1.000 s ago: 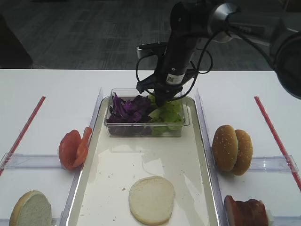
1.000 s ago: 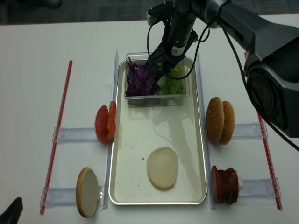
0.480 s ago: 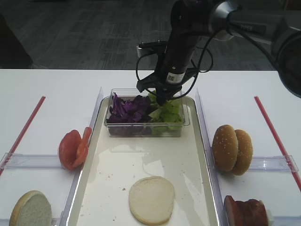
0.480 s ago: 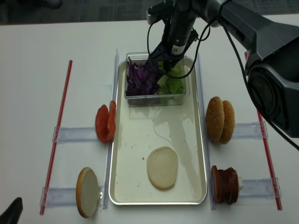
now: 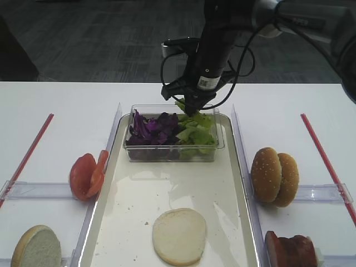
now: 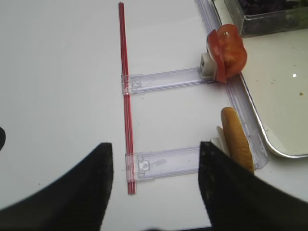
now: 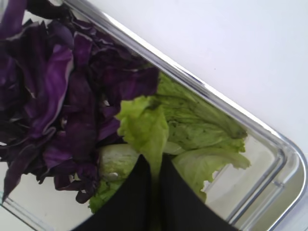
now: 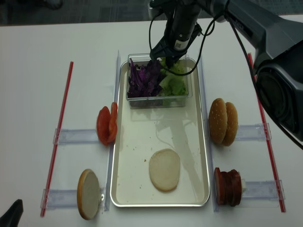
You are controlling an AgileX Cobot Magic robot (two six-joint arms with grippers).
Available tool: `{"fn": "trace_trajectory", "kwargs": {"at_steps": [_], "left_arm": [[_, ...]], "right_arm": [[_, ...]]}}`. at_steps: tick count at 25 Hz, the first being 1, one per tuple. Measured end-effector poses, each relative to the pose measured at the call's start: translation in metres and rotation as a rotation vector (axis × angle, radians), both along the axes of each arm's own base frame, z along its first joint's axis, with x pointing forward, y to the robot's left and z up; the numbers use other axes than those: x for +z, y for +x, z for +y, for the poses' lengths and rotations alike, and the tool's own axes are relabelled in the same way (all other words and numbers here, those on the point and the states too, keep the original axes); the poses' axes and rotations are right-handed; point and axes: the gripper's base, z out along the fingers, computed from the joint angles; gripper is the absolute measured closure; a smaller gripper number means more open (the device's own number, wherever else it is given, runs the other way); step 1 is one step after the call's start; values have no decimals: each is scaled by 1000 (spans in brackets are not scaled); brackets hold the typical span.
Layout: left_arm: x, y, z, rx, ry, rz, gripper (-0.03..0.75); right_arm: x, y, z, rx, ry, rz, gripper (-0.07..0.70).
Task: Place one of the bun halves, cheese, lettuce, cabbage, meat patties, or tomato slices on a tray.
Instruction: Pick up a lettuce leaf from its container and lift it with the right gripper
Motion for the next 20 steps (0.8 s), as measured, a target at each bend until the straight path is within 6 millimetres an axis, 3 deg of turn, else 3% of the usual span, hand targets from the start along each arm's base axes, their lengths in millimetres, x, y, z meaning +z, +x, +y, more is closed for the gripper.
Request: {"fn": "trace_trajectory", "kwargs": {"at_steps": [11, 20], "left_arm": [[0, 0, 0, 0, 0, 0, 349], [0, 0, 0, 0, 0, 0, 349]], "right_arm": [[23, -9, -2, 21, -15, -9, 581], [54, -29, 12, 84, -31, -51, 582]]}}
